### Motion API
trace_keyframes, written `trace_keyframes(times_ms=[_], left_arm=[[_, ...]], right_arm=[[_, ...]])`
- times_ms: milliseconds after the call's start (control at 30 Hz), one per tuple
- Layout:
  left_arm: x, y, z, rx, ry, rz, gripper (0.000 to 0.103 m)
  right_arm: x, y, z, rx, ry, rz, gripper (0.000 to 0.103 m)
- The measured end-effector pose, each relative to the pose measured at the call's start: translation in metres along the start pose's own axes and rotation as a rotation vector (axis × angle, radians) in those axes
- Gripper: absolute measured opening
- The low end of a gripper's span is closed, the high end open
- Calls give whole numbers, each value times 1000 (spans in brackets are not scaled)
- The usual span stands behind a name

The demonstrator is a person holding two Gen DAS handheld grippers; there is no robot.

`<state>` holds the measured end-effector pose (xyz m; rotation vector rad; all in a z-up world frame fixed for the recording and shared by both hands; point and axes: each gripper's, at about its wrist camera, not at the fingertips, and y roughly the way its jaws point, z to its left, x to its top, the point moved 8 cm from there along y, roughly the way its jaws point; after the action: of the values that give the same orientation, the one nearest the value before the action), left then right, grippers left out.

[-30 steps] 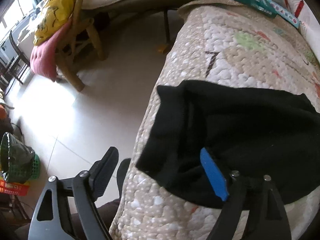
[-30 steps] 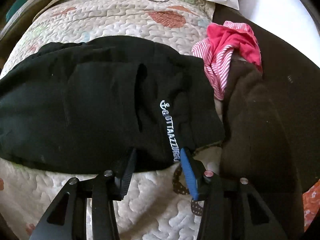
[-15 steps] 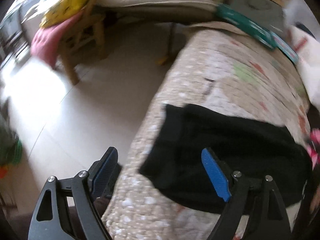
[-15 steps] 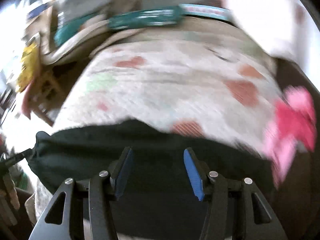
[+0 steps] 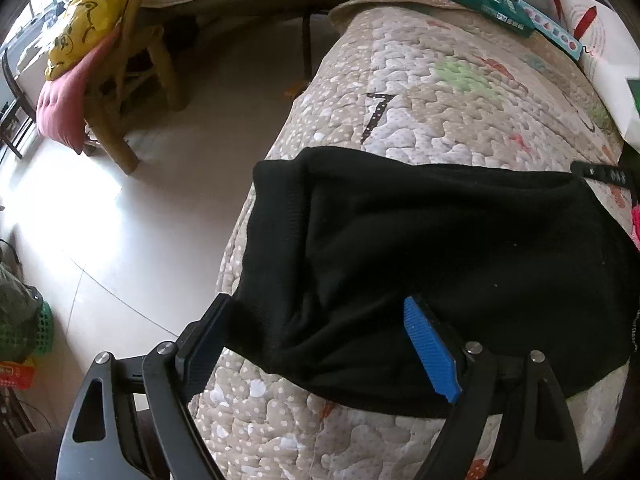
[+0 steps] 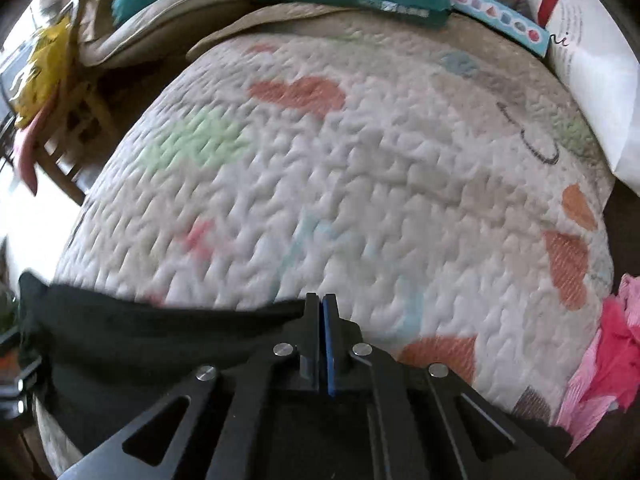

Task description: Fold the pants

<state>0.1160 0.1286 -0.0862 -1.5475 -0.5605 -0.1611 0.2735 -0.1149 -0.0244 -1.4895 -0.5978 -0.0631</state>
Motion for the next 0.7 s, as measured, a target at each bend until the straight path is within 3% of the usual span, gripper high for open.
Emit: trace_keyframes(times_ms=[200, 267, 300, 333, 400, 433, 467, 533, 600, 633, 700], left_arm=[[0, 0, 2, 0, -6, 2, 87], [-1, 0, 3, 0, -8, 3, 87], [-1, -1, 2, 2, -10, 3, 87], [-1, 0, 2, 2, -11, 3, 87], [0, 0, 2, 2, -17, 5, 87], [-1, 0, 2, 1, -18, 5, 87], [-1, 0, 3, 0, -19, 4, 87], [-1, 0, 3, 1, -14, 0, 87], [-1, 0, 4, -1, -11, -1, 87], [-1, 0, 4, -2, -10, -1, 87], [-1, 0, 4, -3, -9, -1, 87]], right_arm=[[29, 15, -23, -126, 37, -11, 0], [32, 10, -29, -104, 70, -29, 3], [31, 3, -27, -43, 89, -36, 4], [29, -1, -24, -3, 92, -34, 11], [20, -8, -15, 45, 60, -21, 48], [17, -10, -12, 49, 40, -20, 74], [13, -12, -9, 47, 20, -26, 76], [6, -9, -4, 39, -10, -17, 74], [-5, 5, 4, 73, -20, 49, 20], [-11, 11, 8, 71, -33, 87, 4], [-9, 19, 11, 10, -72, 84, 4]])
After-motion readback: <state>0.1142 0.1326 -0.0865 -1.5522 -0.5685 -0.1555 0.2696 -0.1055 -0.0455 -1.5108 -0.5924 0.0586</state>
